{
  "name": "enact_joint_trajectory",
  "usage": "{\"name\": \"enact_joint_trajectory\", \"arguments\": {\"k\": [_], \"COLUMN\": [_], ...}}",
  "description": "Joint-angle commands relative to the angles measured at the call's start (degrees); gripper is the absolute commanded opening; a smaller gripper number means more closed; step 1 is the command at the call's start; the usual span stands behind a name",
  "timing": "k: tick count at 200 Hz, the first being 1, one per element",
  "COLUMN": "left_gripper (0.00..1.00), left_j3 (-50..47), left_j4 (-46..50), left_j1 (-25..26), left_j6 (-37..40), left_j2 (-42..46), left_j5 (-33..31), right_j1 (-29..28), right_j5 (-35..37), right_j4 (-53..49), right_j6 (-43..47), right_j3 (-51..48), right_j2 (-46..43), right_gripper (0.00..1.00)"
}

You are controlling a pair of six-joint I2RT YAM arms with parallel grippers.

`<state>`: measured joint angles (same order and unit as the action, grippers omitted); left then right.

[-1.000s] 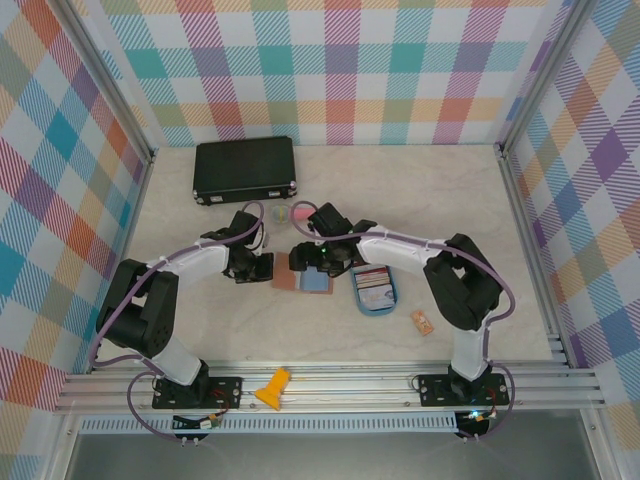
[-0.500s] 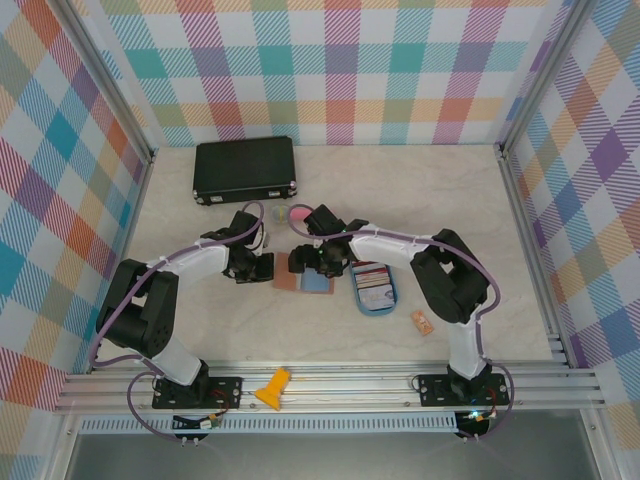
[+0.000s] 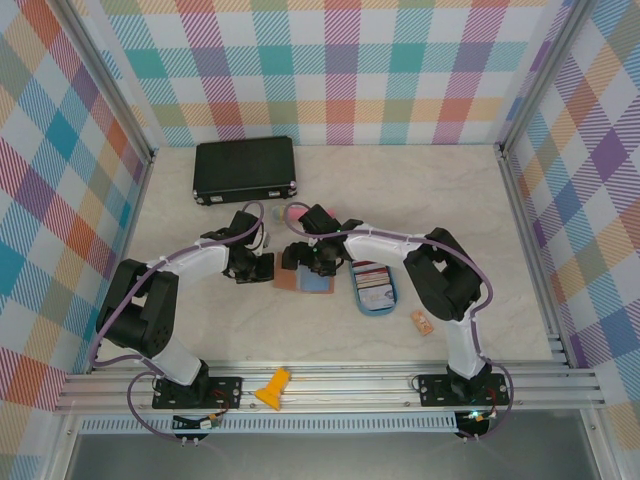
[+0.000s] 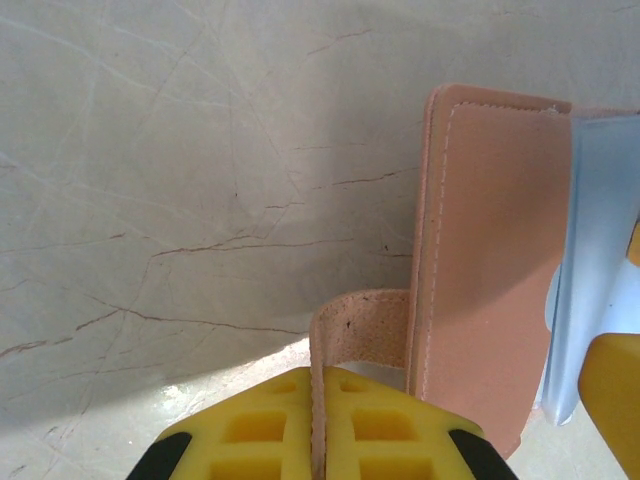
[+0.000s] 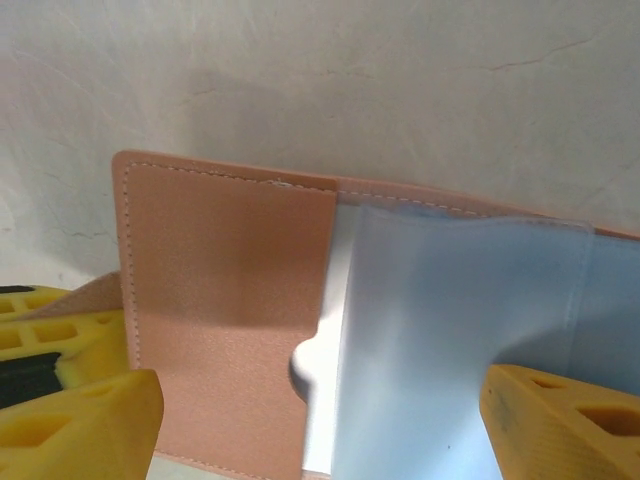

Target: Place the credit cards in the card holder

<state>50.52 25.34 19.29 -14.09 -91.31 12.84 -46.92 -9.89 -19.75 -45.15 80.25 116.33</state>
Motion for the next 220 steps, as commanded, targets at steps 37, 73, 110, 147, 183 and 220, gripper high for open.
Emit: {"name": "enact_joint_trajectory", "arguments": {"k": [37,73,110,147,183,220], "left_gripper": [0.03,0.04,0.03,0.03,0.03,0.04], "left_j3": [0.80,1.20,1.69,1.97,1.96,2.08], "left_j4": [1.42,2.90,3.66,3.88,4.36,4.02], "left_j1": [-0.57,-0.57,-0.55,-0.57,-0.57,-0.57], "left_j6": [-0.28,-0.59,-0.62,-0.61,-0.41,-0.37], "left_j2": [0.08,-0.60,-2.25,-2.50,-2.36,-2.41], "left_j5": [0.45,-1.55,-2.03,-2.49,-2.54,-2.31], "right_j1": [-0.39,-0.02,0.42,0.94,0.91,0.88], "right_j5": [-5.38,-7.02,-8.72,-9.66,-10.21,-11.37], "right_j4": [6.80,9.98,13.88,15.02,18.09,21.09], "right_j6": [-8.31,-10.32,-12.10,-13.42,-16.04,-17.62], "right_j3": [-3.77,-4.83,-6.71,-7.03,-8.76,-9.75], "right_j2": [0.71,-0.26,-1.75,-2.60,-3.20,-3.69], "right_gripper": [0.84,0.84,0.84,0.84,0.84,0.84]}}
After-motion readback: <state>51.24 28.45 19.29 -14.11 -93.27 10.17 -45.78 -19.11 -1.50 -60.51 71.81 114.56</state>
